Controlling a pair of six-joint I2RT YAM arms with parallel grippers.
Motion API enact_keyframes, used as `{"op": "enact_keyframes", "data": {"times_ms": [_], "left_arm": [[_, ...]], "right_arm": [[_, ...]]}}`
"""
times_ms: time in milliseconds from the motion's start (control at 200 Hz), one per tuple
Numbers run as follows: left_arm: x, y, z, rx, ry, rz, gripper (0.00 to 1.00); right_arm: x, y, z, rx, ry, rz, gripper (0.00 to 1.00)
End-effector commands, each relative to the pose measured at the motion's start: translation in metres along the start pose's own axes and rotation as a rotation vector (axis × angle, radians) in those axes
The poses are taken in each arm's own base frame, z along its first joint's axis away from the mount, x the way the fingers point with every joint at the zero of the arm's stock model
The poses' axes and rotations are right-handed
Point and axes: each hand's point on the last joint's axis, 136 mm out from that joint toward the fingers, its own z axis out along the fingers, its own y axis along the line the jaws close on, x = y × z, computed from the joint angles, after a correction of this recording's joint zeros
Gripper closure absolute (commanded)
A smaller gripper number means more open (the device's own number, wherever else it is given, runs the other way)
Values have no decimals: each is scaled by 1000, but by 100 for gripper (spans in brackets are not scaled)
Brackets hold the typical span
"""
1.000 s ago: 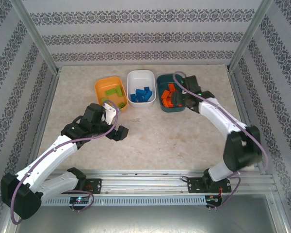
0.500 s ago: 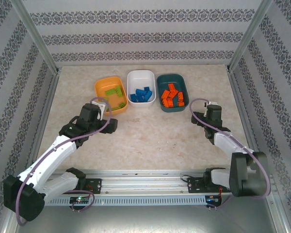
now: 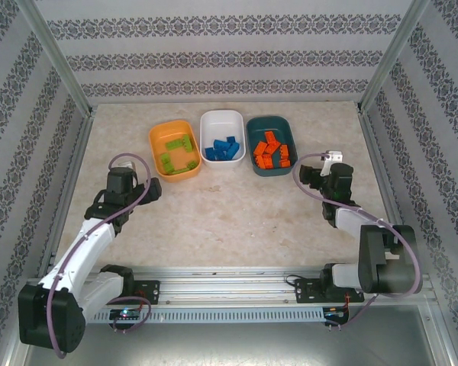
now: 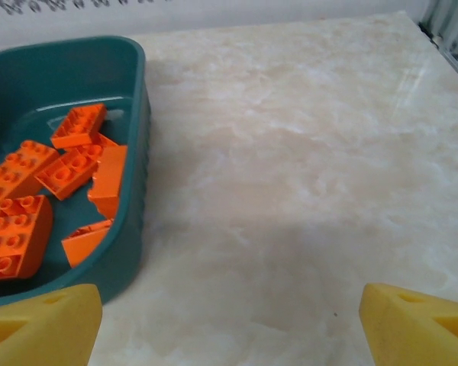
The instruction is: Sort the legos into containers by color
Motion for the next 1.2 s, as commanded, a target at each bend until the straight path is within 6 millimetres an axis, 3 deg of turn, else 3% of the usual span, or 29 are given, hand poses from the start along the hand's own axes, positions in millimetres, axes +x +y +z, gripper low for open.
{"op": "enact_keyframes", "data": {"times_ms": [0,270,660,699,1049,1194], "left_arm": [[-30,3,-1,-13,-115,27,0],[-42,32,8,-75,-324,21,0],[-46,51,42,-146,-356,145,0],[-46,51,45,-143,-361,145,0],[-47,29,78,-30,-359,209,0],[-52,17,80,36,-398,224,0]], "right_arm": [[-15,8,4,-52,-86,-25,13],[-6,11,16,-49,-90,-56,13],[1,10,18,8,-101,-88,8],[1,10,18,13,-103,-89,2],[0,11,17,19,-110,-99,2],[1,11,17,21,-109,-99,2]]}}
